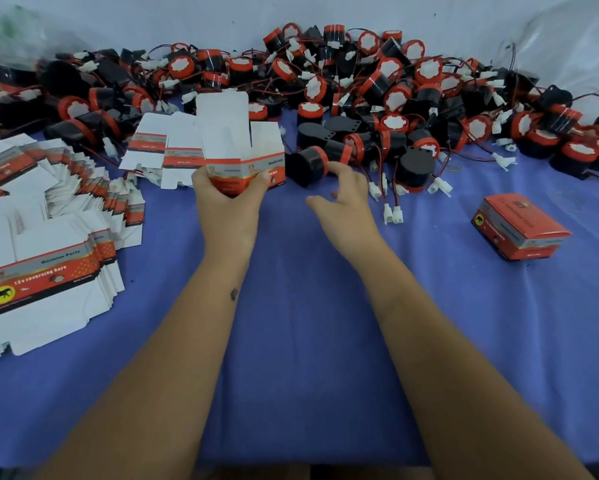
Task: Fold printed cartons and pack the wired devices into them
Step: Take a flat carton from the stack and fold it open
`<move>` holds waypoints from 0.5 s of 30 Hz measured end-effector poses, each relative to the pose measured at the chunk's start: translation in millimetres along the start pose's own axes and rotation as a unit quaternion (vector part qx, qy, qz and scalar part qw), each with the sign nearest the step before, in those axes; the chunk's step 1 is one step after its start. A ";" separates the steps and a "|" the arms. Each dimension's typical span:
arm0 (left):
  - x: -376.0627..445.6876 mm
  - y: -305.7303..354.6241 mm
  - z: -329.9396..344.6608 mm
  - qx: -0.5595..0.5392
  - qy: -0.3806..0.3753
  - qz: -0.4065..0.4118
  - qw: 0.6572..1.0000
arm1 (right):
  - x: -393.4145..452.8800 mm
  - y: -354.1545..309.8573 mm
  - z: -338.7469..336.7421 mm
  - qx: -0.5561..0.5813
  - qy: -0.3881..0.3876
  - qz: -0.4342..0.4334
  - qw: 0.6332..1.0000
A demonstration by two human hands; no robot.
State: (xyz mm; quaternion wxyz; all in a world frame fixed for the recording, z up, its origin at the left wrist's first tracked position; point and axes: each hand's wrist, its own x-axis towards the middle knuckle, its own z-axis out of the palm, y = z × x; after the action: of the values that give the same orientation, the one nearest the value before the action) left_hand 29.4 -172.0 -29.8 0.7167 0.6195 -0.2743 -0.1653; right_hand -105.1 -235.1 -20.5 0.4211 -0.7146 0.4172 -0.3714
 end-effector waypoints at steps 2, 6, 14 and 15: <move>0.9 -1.8 1.4 0.006 -0.007 0.000 1.000 | 15.5 -2.7 3.5 -0.056 -0.017 -0.023 0.998; 2.8 -3.6 1.7 0.006 -0.005 -0.006 1.000 | 42.7 -2.6 17.0 -0.112 -0.016 0.003 0.994; 3.9 -6.1 3.8 0.016 -0.013 -0.002 1.000 | 39.5 4.4 31.4 -0.103 0.127 -0.041 0.986; 3.7 -5.7 3.9 0.015 -0.013 -0.003 1.000 | 36.0 3.1 29.2 -0.083 0.109 -0.034 0.990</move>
State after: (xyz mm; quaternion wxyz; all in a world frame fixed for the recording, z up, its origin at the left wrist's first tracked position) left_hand 30.6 -178.2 -34.4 0.7033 0.6289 -0.2838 -0.1715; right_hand -66.7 -260.3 -27.6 0.2993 -0.7165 0.4654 -0.4248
